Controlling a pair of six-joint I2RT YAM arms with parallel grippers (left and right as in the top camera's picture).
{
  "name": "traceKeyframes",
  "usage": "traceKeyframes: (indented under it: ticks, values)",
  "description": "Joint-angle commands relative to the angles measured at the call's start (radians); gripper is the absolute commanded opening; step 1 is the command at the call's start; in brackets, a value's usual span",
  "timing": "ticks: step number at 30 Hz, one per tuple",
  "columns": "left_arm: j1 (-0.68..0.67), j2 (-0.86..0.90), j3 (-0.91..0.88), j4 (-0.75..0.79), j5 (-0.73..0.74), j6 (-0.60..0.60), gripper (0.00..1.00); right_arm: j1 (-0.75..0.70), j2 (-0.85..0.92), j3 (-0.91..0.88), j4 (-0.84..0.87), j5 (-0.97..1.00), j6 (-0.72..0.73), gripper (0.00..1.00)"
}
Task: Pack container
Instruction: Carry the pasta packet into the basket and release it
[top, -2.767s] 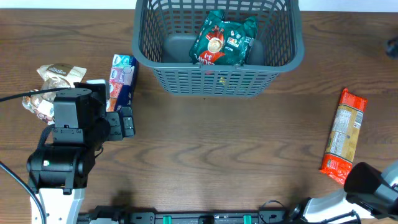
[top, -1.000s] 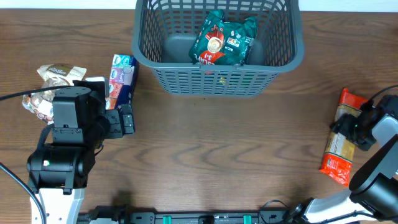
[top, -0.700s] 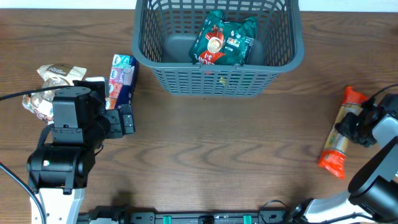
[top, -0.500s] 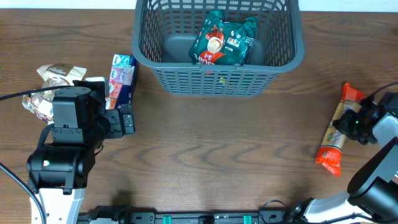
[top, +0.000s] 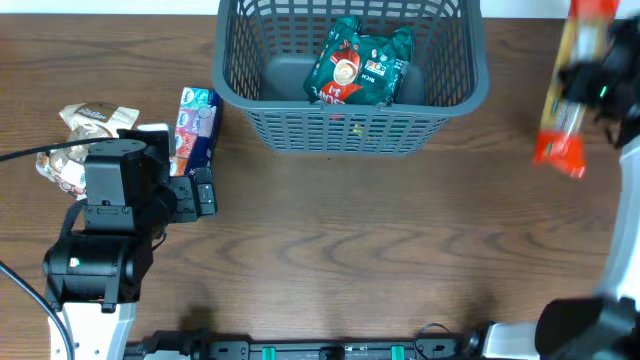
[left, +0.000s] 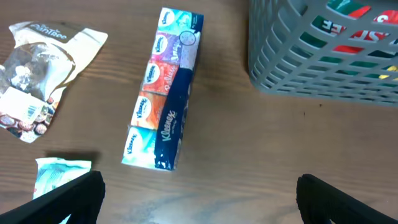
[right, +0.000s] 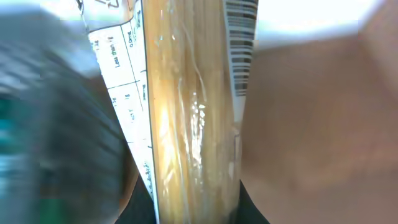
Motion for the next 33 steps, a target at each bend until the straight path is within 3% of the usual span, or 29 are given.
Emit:
traceKeyframes:
  ticks: [1, 6, 12, 20, 33]
  values:
    - [-0.005, 0.002, 0.014, 0.002, -0.011, 0.01, 0.99, 0.101, -0.049, 0.177, -0.027, -0.028, -0.094, 0.01]
    - [-0.005, 0.002, 0.014, 0.002, -0.011, 0.01, 0.99, 0.301, -0.049, 0.314, -0.031, -0.074, -0.396, 0.01]
    - [-0.005, 0.002, 0.014, 0.002, -0.011, 0.01, 0.99, 0.534, -0.028, 0.325, 0.013, -0.085, -0.704, 0.01]
    - [-0.005, 0.002, 0.014, 0.001, -0.011, 0.01, 0.98, 0.685, 0.146, 0.325, -0.058, -0.093, -0.848, 0.01]
    - [-0.005, 0.002, 0.014, 0.001, -0.011, 0.01, 0.99, 0.749, 0.438, 0.325, -0.249, -0.097, -0.851, 0.01]
